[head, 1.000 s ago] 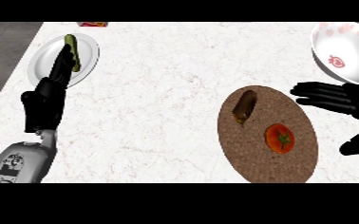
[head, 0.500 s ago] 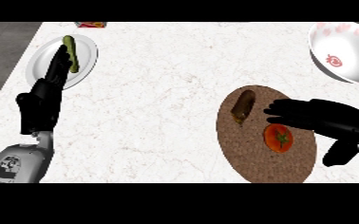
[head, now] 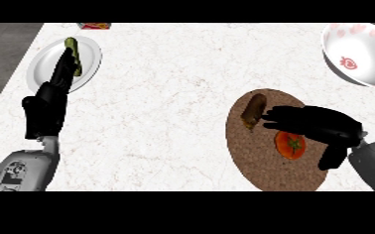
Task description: Pick the tomato from the placemat and place it in the bowl
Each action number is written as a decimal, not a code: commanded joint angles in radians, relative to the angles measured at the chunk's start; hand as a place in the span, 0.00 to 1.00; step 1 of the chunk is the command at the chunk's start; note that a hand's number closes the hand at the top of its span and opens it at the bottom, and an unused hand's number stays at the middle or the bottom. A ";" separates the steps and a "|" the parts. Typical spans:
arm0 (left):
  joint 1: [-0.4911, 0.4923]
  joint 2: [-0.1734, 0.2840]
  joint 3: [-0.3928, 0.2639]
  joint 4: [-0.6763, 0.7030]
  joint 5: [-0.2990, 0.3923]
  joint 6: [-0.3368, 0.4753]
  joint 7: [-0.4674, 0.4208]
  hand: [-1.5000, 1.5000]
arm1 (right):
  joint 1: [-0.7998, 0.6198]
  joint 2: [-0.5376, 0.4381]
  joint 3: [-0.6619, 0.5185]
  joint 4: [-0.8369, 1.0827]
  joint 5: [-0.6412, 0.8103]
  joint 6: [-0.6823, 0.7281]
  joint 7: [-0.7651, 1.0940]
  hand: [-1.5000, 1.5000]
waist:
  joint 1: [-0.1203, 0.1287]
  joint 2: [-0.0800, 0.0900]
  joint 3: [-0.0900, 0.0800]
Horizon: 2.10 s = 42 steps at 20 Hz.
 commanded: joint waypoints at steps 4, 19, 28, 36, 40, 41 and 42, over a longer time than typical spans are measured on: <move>-0.008 -0.035 0.004 -0.059 -0.047 -0.014 0.061 0.50 | -0.018 0.124 -0.025 0.127 0.128 -0.025 -0.041 0.00 | 0.002 0.000 0.000; 0.017 -0.050 0.066 -0.106 -0.063 -0.081 0.083 0.50 | -0.072 0.232 -0.095 0.313 0.289 -0.190 -0.228 1.00 | 0.004 0.000 0.000; 0.008 -0.054 0.068 -0.057 -0.083 -0.064 0.044 0.50 | -0.032 0.487 -0.265 0.296 0.194 -0.006 0.468 1.00 | -0.016 -0.003 -0.005; 0.000 -0.081 0.049 -0.079 -0.101 -0.044 0.082 0.50 | -0.060 0.702 -0.274 0.022 0.104 -0.083 0.931 1.00 | -0.016 -0.014 0.000; 0.005 -0.064 0.071 -0.050 -0.079 -0.070 0.039 0.50 | -0.063 0.706 -0.250 -0.174 -0.017 -0.210 1.044 1.00 | -0.021 -0.014 -0.001; 0.016 -0.062 0.081 -0.039 -0.084 -0.062 0.037 0.50 | -0.090 0.706 -0.284 -0.213 -0.016 -0.219 1.074 1.00 | -0.021 -0.012 -0.001; 0.036 -0.079 0.060 -0.067 -0.089 -0.057 0.040 0.50 | -0.070 0.707 -0.309 -0.280 0.001 -0.213 1.105 1.00 | -0.027 -0.015 -0.001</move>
